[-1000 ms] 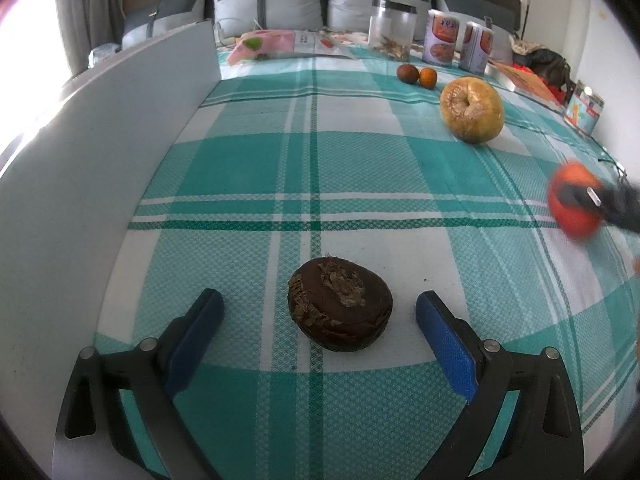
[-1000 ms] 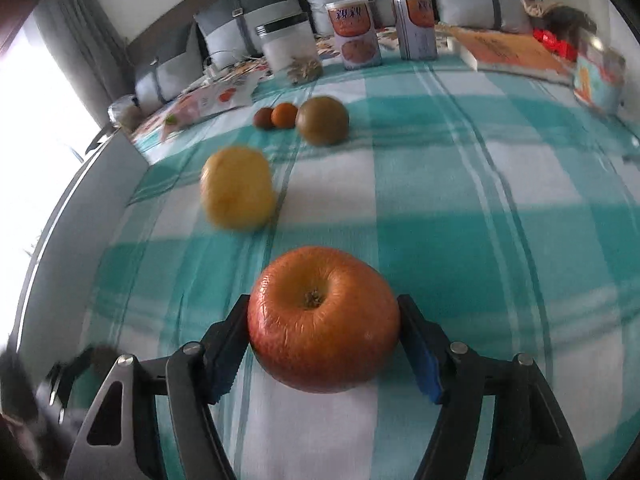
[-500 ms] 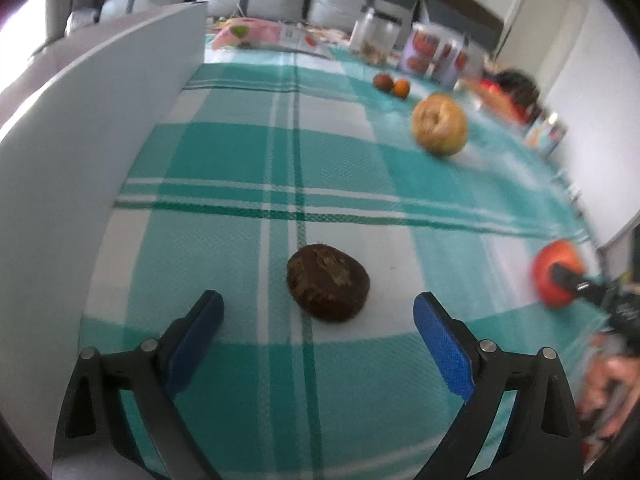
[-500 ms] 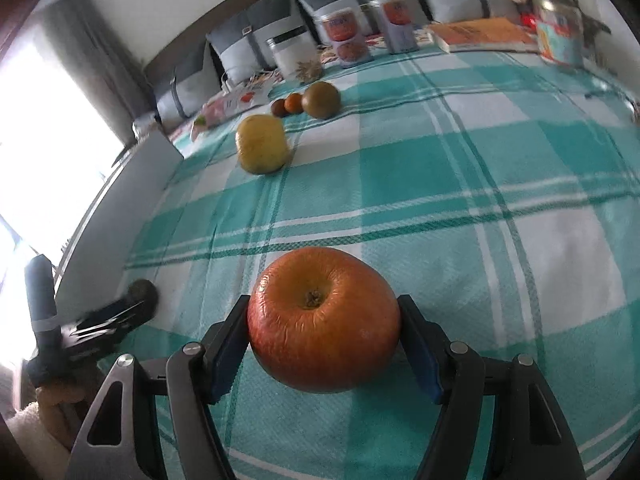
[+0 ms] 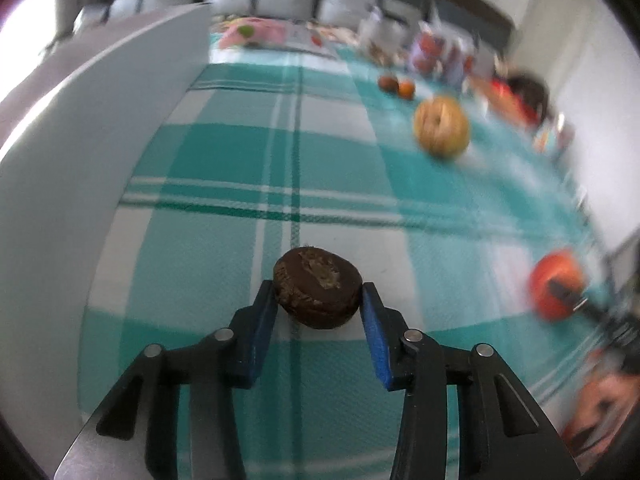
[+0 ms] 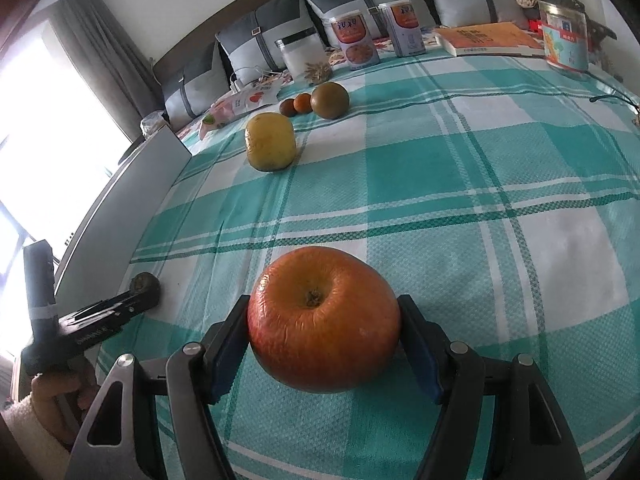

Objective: Organize fruits
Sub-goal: 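Carry the lychee and red apple over the white box and release them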

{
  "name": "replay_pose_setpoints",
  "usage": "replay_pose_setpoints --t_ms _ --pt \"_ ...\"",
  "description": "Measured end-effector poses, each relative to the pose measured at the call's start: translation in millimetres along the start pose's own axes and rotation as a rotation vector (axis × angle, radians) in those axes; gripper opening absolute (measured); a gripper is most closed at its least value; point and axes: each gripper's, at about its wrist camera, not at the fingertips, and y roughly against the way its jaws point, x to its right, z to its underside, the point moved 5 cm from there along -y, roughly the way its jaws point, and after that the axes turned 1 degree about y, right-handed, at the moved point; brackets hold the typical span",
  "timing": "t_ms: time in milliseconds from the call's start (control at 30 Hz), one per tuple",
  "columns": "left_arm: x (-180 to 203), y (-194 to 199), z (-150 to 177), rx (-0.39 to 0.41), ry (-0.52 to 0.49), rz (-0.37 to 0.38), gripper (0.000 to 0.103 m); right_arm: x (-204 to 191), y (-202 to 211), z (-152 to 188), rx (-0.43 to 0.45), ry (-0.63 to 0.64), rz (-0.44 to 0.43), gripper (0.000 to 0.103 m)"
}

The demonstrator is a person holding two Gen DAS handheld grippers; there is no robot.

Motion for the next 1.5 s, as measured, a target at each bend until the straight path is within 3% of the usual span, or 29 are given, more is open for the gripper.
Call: replay_pose_setpoints --t_ms 133,267,367,500,633,767,967,1067,1200,1333,1400,1500 --pt "-9 60 -13 0.055 0.119 0.116 0.043 -31 4 -9 -0.009 0.029 -0.052 0.07" --pt "-36 132 -38 0.133 0.17 0.163 0.043 -111 9 -30 -0.01 0.122 -0.201 0.07" --pt "-79 166 -58 0.175 0.205 0.106 0.043 -196 6 -47 -0.016 0.218 -0.335 0.07" --pt "-156 168 -70 0.172 0.264 -0.082 0.043 -321 -20 -58 -0.074 0.379 -0.467 0.07" --pt "-223 140 -59 0.067 0.373 -0.227 0.043 -405 -69 -46 -0.161 0.509 -0.469 0.07" --pt "-250 128 -42 0.009 0.441 -0.269 0.043 -446 -115 -24 -0.25 0.613 -0.403 0.07" --pt "-246 135 -39 0.028 0.37 -0.359 0.047 -453 -157 -9 -0.286 0.663 -0.285 0.071" --pt "-248 141 -39 0.062 0.37 -0.384 0.069 -451 -149 -7 -0.262 0.688 -0.273 0.072" --pt "-225 159 -40 0.147 0.356 -0.383 0.081 -434 -111 -26 -0.16 0.668 -0.298 0.077" --pt "-169 169 -44 0.224 0.284 -0.321 0.083 -381 -54 -44 -0.015 0.671 -0.263 0.101" --pt "-131 168 -43 0.24 0.234 -0.262 0.084 -332 -31 -43 0.066 0.699 -0.171 0.103" --pt "-66 153 -34 0.22 0.144 -0.15 0.089 -248 -22 -31 0.094 0.739 0.0 0.103"
